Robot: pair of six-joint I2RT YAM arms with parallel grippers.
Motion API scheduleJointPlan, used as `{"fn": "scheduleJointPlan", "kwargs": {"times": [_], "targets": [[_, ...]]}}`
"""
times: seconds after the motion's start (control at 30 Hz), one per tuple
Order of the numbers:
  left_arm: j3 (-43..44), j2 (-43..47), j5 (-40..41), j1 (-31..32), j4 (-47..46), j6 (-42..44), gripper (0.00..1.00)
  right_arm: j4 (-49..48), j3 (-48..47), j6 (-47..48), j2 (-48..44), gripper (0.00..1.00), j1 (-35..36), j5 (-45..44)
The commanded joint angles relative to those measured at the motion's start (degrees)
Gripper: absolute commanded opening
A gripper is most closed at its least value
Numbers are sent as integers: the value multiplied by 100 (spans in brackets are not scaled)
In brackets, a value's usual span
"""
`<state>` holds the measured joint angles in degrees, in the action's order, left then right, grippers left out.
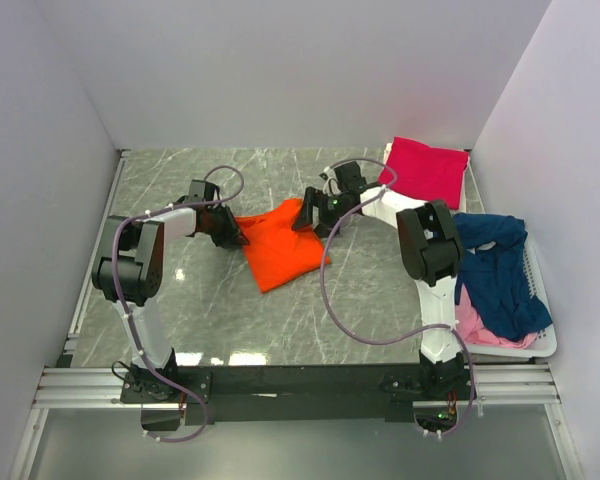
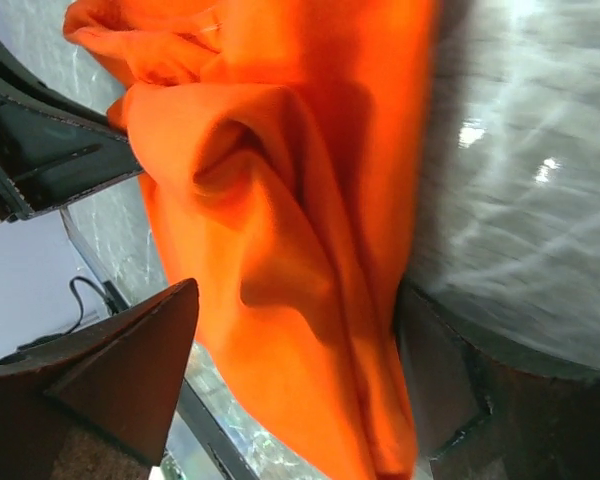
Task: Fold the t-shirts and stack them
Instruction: Neatly place the folded tshirt to the corner
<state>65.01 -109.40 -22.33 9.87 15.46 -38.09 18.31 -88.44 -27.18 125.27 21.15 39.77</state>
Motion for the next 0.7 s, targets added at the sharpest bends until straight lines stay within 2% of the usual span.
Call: {"fn": "scheduleJointPlan", "kwargs": {"times": [0.0,0.13,0.33,0.43,0.47,0.53,0.57,0.6,0.67], "targets": [[2,-283,88,94,247,249,21,120,-59,90,313,83,301,-206],[81,-345,62,112,238,232,21,112,29,99,331,79,469,-321],[126,-380,-17,164,194,188,21,226,-41,178,349,64,610,-505],[143,-362,-61,182,194,170,22,252,-50,143,331,48,619,-680],[143,-336,-61,182,220,161,23,287,-68,143,322,34,627,-751],[213,-249,-61,191,281,161,32,358,-94,178,200,20,619,-1013],[248,-196,-53,182,325,152,36,393,-103,221,95,8,619,-1128],[283,-91,-44,182,352,152,43,445,-112,248,33,2,619,-1242],[459,15,-9,173,483,161,47,629,-234,335,-116,0,610,-1636]]}}
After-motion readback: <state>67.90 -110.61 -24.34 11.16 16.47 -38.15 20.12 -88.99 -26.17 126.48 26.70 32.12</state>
